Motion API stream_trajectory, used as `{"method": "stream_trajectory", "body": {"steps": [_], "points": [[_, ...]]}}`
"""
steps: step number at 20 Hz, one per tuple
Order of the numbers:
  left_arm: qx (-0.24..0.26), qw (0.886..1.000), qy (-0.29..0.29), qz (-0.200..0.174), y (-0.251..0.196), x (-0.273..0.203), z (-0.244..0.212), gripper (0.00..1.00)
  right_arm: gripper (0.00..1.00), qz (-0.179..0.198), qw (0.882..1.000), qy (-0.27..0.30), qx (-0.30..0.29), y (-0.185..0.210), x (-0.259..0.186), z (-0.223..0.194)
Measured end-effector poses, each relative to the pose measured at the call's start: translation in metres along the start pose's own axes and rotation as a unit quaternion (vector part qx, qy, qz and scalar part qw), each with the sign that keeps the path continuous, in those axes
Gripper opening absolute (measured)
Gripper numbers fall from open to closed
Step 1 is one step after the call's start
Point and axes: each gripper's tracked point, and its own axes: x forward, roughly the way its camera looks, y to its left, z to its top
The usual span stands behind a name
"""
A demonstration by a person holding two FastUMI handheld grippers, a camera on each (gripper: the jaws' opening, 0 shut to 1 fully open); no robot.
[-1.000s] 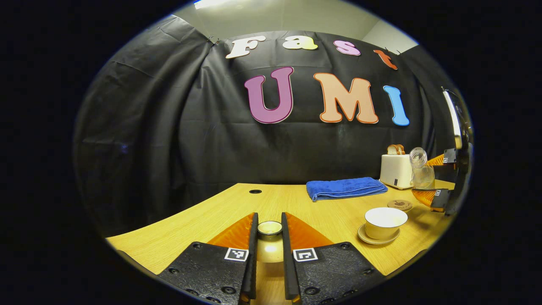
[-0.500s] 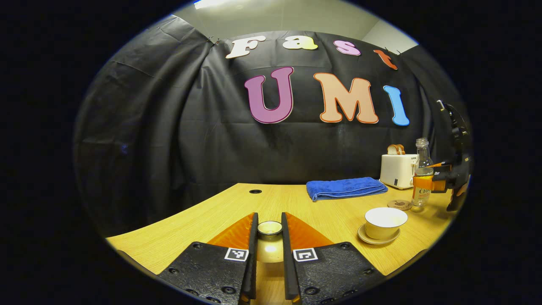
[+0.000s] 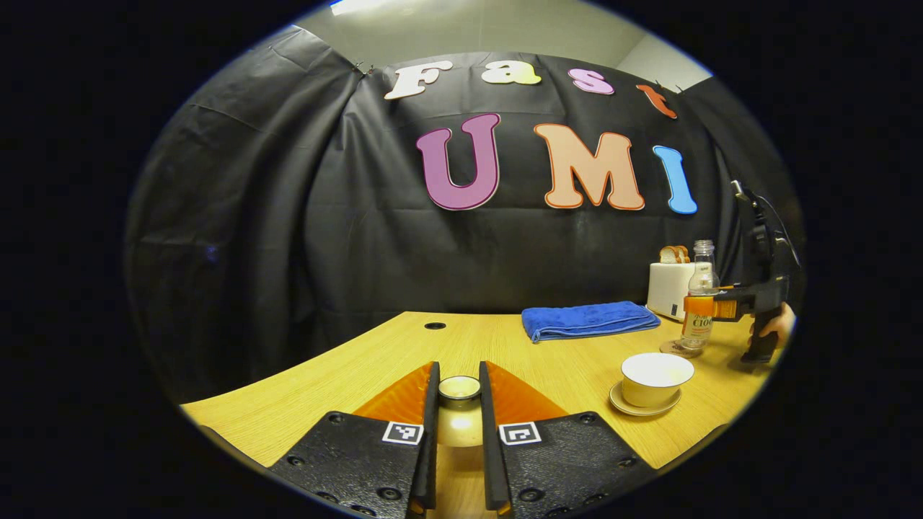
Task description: Open the teacup lid with one hand, grasp the water bottle and pour water into the teacup with the other hand; after pouring, place the water bottle on the coaster and then close the teacup lid.
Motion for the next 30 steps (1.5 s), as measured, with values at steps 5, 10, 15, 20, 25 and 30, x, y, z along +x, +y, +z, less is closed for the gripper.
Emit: {"method": "stream_trajectory", "body": {"steps": [5, 10, 15, 20, 25, 30], "points": [[0.000, 1.000, 0.000, 0.000, 0.000, -0.001, 0.001, 0.23, 0.80, 0.000, 1.000, 0.000, -0.002, 0.004, 0.012, -0.003], [0.000, 1.000, 0.000, 0.000, 0.000, 0.000, 0.000, 0.24, 0.80, -0.005, 1.000, 0.005, -0.012, 0.005, 0.017, -0.007], [0.000, 1.000, 0.000, 0.000, -0.001, 0.000, 0.000, 0.23, 0.78, -0.006, 1.000, 0.005, -0.011, 0.005, 0.018, -0.006], [0.000, 1.000, 0.000, 0.000, 0.000, -0.001, 0.000, 0.24, 0.79, 0.000, 1.000, 0.003, -0.004, 0.003, 0.016, -0.007], [0.000, 1.000, 0.000, 0.000, 0.000, -0.001, 0.000, 0.24, 0.80, 0.000, 1.000, 0.021, 0.011, -0.002, 0.013, -0.020], [0.000, 1.000, 0.000, -0.001, -0.001, -0.001, -0.001, 0.23, 0.86, -0.001, 1.000, 0.015, 0.015, -0.004, 0.008, -0.018]]}}
